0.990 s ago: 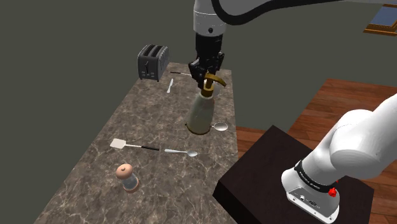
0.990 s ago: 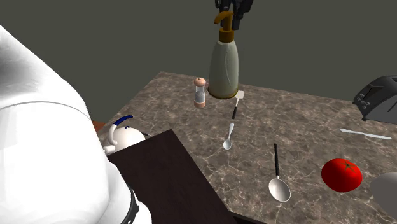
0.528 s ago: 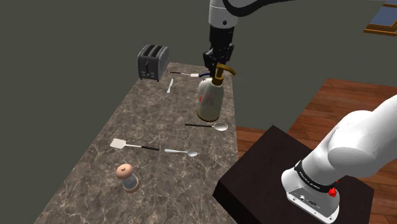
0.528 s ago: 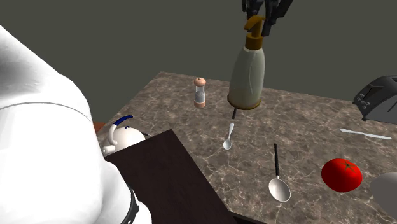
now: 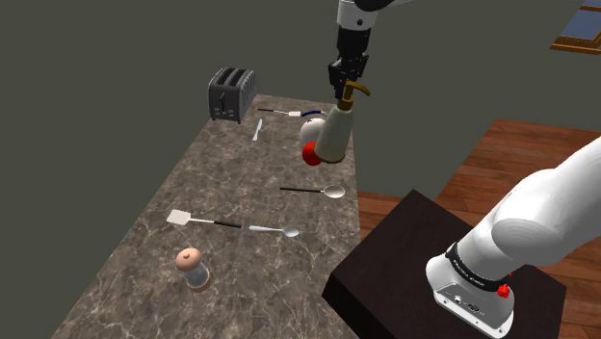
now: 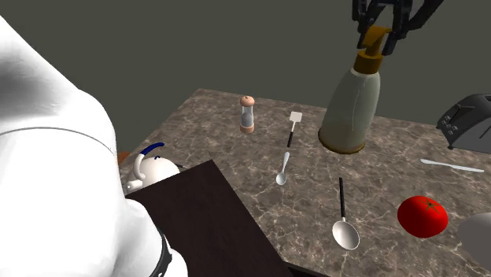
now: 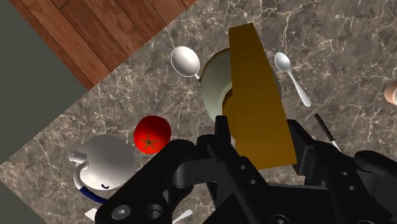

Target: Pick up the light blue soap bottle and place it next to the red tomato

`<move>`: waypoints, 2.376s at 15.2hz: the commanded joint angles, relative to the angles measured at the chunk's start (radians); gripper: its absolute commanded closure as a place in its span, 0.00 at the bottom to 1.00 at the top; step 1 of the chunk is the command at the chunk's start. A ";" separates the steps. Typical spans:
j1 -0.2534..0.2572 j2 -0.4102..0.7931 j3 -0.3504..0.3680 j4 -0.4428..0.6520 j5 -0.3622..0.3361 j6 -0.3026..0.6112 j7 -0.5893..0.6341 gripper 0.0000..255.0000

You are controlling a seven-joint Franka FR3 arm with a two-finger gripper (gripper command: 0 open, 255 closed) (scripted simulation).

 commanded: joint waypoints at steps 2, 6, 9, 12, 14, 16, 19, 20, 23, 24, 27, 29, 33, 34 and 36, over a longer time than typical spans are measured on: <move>-0.030 0.032 -0.038 0.029 -0.011 0.005 -0.066 1.00; -0.070 0.092 -0.087 0.097 -0.021 0.001 -0.152 1.00; -0.101 0.147 -0.120 0.161 -0.025 -0.006 -0.216 1.00; -0.132 0.209 -0.151 0.237 -0.023 -0.017 -0.279 1.00; -0.154 0.255 -0.170 0.295 -0.020 -0.027 -0.320 1.00; -0.176 0.305 -0.187 0.360 -0.015 -0.041 -0.360 1.00; -0.180 0.311 -0.188 0.341 -0.015 -0.016 -0.364 1.00; -0.180 0.311 -0.188 0.327 -0.015 -0.002 -0.364 1.00; -0.180 0.313 -0.188 0.290 -0.015 0.037 -0.362 1.00; -0.180 0.314 -0.188 0.278 -0.015 0.051 -0.362 1.00; -0.180 0.319 -0.188 0.243 -0.015 0.090 -0.361 1.00; -0.180 0.323 -0.188 0.222 -0.015 0.115 -0.360 1.00; -0.180 0.334 -0.188 0.182 -0.014 0.166 -0.358 1.00; -0.180 0.337 -0.188 0.172 -0.014 0.179 -0.358 1.00; -0.180 0.344 -0.188 0.154 -0.014 0.204 -0.358 1.00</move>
